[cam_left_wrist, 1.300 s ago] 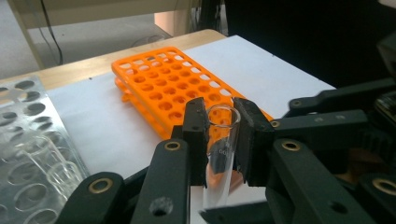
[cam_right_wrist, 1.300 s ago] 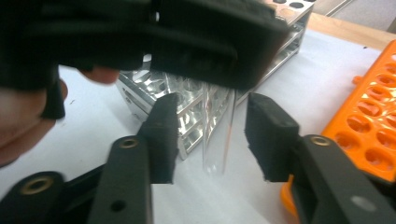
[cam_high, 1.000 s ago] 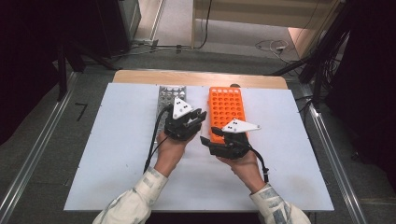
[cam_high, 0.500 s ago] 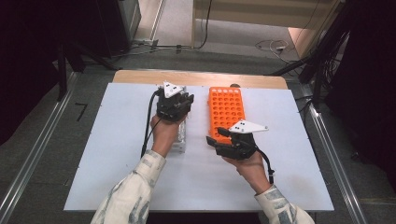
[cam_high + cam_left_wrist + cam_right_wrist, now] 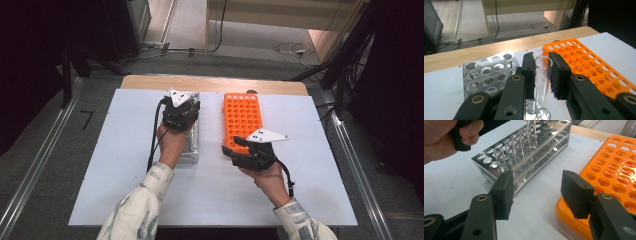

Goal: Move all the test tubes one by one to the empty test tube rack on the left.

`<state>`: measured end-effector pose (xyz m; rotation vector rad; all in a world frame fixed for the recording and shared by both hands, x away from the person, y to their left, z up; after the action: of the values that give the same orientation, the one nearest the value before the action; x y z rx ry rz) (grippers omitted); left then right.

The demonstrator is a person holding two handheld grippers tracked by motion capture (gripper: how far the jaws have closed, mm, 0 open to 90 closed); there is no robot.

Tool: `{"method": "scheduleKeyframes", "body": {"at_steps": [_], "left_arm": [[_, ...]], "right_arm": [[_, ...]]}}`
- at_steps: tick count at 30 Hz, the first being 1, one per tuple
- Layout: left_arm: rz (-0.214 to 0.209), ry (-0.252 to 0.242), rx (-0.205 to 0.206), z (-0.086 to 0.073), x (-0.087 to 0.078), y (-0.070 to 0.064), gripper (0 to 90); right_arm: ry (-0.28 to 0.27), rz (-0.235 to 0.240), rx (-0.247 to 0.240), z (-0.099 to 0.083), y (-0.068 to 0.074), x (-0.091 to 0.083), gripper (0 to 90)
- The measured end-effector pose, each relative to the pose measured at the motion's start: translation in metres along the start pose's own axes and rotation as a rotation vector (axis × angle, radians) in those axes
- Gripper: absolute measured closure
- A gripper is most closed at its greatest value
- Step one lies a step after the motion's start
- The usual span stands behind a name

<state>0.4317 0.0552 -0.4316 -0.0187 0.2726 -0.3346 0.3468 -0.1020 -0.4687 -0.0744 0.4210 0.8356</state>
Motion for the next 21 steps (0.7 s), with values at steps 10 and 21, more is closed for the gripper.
{"method": "scheduleKeyframes", "body": {"at_steps": [10, 21], "left_arm": [[0.027, -0.023, 0.011, 0.003, 0.001, 0.005, 75.3], [0.036, 0.006, 0.024, -0.006, 0.009, 0.004, 75.2]], "right_arm": [[-0.005, 0.0, -0.001, 0.001, 0.001, -0.001, 43.0], [-0.01, -0.002, -0.001, 0.001, -0.002, -0.002, 43.1]]}}
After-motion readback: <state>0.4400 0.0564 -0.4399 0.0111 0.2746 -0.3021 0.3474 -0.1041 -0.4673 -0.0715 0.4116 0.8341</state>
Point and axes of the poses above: each handheld gripper's, and its own axes: x roughly forward along the jaws, z roughly out of its top, y roughly to its left, the point moved 9 cm from there along x, roughly forward along the jaws, and after that the axes turned 8 degrees about -y, right-handed, at the moved point
